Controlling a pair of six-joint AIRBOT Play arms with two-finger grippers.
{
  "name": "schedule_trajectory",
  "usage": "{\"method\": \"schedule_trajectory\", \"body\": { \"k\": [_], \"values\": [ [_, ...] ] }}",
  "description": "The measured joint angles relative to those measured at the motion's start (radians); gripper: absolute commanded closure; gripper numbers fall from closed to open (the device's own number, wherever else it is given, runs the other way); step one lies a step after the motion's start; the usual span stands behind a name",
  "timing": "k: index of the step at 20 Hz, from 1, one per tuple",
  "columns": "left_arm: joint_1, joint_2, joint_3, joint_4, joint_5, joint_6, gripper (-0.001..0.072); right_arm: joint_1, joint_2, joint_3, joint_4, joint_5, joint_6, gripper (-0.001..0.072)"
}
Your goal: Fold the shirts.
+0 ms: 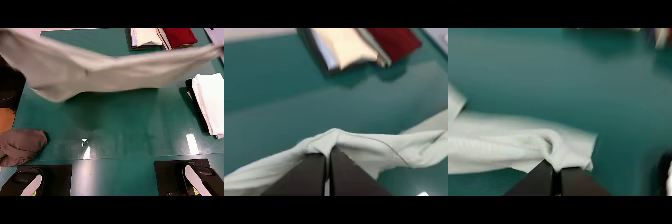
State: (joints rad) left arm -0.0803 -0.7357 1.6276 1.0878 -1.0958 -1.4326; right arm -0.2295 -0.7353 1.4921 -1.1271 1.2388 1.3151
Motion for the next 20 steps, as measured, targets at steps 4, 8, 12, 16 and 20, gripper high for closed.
{"method": "schedule_trajectory", "body": {
  "k": [4,8,12,16,20],
  "values": [
    [0.000,0.020,0.289,0.005,0.019,-0.006,0.0683,0.003,0.023,0.270,-0.045,0.016,0.030,0.0695],
    [0.000,0.013,0.398,0.039,0.033,-0.011,0.0682,0.003,-0.043,0.467,-0.065,0.119,0.065,0.0695],
    [0.000,-0.056,0.353,0.072,-0.055,-0.024,0.0681,0.003,-0.143,0.523,-0.072,0.205,0.087,0.0695],
    [0.000,-0.198,0.176,0.084,-0.125,-0.026,0.0680,0.007,-0.265,0.392,-0.082,0.239,0.096,0.0695],
    [-0.001,-0.391,-0.036,0.090,-0.093,-0.026,0.0680,0.022,-0.427,0.190,-0.082,0.232,0.095,0.0695]
  ]
}}
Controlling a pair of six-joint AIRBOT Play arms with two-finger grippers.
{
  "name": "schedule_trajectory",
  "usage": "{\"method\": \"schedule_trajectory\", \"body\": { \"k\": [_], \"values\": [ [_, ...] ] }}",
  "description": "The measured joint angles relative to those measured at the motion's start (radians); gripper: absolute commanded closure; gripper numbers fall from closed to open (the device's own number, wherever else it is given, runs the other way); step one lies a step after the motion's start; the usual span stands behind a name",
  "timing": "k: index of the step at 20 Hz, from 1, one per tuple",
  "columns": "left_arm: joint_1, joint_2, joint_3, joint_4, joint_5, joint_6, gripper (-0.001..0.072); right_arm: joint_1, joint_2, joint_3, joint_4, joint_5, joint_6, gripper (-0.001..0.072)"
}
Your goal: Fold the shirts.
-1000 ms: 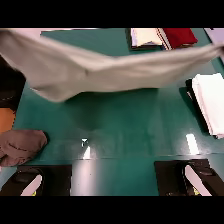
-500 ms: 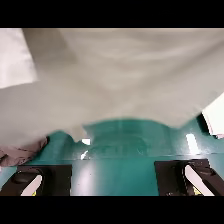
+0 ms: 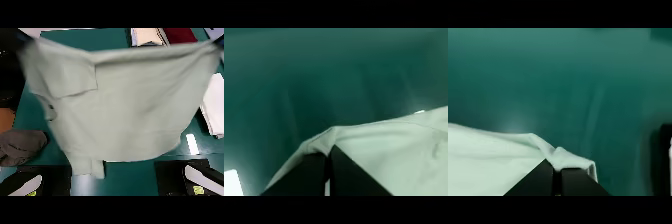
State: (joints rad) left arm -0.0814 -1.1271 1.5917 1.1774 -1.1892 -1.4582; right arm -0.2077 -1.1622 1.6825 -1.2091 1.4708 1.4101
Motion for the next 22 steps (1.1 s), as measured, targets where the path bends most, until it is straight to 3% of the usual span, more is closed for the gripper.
{"method": "schedule_trajectory", "body": {
  "k": [4,9,15,22],
  "values": [
    [0.000,-0.227,-0.108,-0.003,0.105,0.024,0.0681,0.011,-0.197,-0.133,0.005,-0.076,-0.006,0.0695],
    [0.014,-0.383,-0.087,-0.007,0.229,0.040,0.0680,0.013,-0.388,-0.063,0.027,-0.156,-0.006,0.0695],
    [0.061,-0.420,-0.072,-0.009,0.096,0.061,0.0680,0.014,-0.449,0.008,0.017,-0.117,-0.038,0.0695],
    [0.049,-0.427,-0.269,-0.027,0.058,0.077,0.0681,0.035,-0.452,-0.172,-0.018,-0.109,-0.044,0.0695]
  ]
}}
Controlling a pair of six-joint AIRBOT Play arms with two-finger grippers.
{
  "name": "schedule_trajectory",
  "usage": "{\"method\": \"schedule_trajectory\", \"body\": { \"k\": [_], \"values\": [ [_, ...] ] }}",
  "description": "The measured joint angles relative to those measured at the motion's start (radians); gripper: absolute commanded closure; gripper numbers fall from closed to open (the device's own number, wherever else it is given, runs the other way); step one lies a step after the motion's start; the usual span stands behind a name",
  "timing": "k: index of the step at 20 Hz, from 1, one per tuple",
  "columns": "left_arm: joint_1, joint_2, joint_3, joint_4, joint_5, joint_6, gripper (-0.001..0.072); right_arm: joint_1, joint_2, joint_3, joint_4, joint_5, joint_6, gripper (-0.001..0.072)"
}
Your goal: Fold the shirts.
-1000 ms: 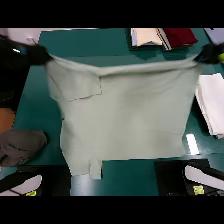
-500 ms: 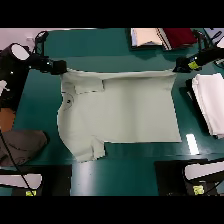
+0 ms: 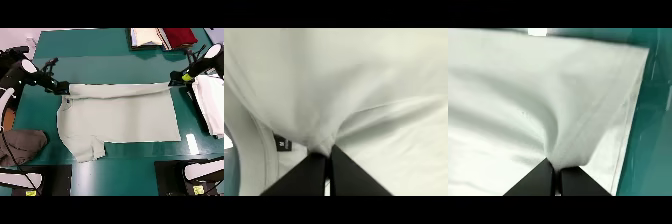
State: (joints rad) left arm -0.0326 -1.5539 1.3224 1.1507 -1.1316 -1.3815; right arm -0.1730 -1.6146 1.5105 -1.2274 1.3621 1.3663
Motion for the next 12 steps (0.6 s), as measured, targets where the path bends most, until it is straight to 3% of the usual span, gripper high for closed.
{"method": "schedule_trajectory", "body": {
  "k": [2,4,9,12],
  "values": [
    [-0.002,0.000,-0.036,-0.003,0.011,0.001,0.0675,0.002,0.017,-0.057,-0.004,-0.028,0.010,0.0675],
    [-0.004,0.001,-0.055,-0.003,0.015,0.003,0.0187,0.004,0.043,-0.105,-0.004,-0.061,0.016,0.0281],
    [-0.003,0.034,-0.054,0.017,-0.027,-0.021,0.0178,-0.013,0.134,-0.138,-0.005,-0.088,0.021,0.0272],
    [-0.002,0.146,-0.115,0.071,-0.061,-0.058,0.0178,-0.039,0.249,-0.183,-0.005,-0.060,0.021,0.0273]
  ]
}}
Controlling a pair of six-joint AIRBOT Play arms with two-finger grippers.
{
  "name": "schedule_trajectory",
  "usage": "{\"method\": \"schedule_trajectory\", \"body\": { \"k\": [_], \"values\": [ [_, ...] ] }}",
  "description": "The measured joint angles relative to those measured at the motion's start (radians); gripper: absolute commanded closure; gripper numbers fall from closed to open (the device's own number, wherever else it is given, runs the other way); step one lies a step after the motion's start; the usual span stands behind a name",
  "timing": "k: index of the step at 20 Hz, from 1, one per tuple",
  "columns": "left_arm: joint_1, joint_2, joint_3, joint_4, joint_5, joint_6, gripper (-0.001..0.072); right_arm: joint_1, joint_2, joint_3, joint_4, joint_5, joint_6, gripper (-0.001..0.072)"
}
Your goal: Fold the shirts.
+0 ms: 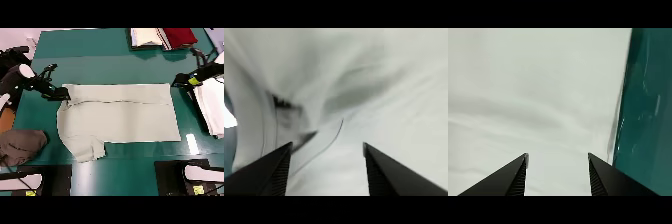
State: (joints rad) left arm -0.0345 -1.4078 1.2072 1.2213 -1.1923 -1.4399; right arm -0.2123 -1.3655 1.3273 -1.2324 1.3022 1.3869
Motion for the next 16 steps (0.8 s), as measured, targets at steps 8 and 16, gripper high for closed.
{"method": "schedule_trajectory", "body": {
  "k": [8,16],
  "values": [
    [0.000,0.461,-0.510,0.066,-0.093,-0.152,0.0178,0.004,0.307,-0.233,0.002,-0.033,0.000,0.0274],
    [-0.004,0.640,-0.816,-0.084,-0.038,-0.196,0.0179,0.071,0.388,-0.288,0.010,-0.063,0.002,0.0275]
  ]
}}
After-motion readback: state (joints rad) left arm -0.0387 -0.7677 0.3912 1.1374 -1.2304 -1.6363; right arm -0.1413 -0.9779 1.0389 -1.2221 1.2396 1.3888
